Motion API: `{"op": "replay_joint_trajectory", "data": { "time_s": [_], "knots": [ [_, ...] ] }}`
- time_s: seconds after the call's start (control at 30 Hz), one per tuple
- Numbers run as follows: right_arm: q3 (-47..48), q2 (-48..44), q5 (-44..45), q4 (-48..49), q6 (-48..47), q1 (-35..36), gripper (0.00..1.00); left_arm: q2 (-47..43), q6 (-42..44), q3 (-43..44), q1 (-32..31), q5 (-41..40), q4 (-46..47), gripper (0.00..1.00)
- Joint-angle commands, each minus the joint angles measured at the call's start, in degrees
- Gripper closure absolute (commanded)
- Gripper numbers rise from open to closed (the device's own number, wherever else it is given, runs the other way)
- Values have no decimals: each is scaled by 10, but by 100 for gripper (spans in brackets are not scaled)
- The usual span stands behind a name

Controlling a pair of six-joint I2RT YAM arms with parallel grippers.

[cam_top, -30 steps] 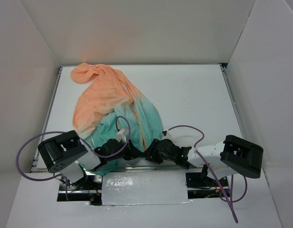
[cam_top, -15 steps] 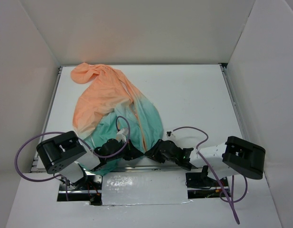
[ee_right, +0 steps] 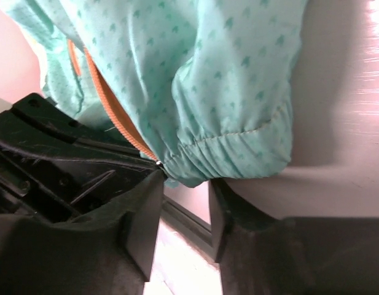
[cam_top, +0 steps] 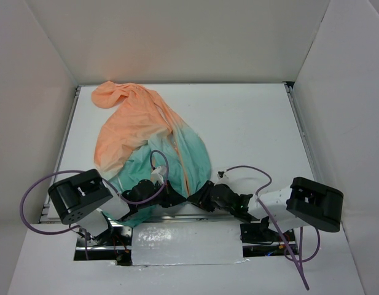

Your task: Zip up the jacket

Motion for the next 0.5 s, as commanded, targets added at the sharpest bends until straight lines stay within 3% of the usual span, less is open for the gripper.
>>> {"op": "replay_joint_trajectory", "data": {
  "time_s": [0.0, 0.13, 0.47],
  "knots": [
    [-14, 1, 8, 32, -4, 3, 56, 11, -2, 6, -4, 10, 50, 100],
    [-28, 4, -2, 72, 2, 2, 49, 14, -3, 6, -3, 13, 54, 100],
    [-41, 19, 1, 142, 8, 2, 52, 19, -6, 5, -4, 16, 67, 100]
  ]
}}
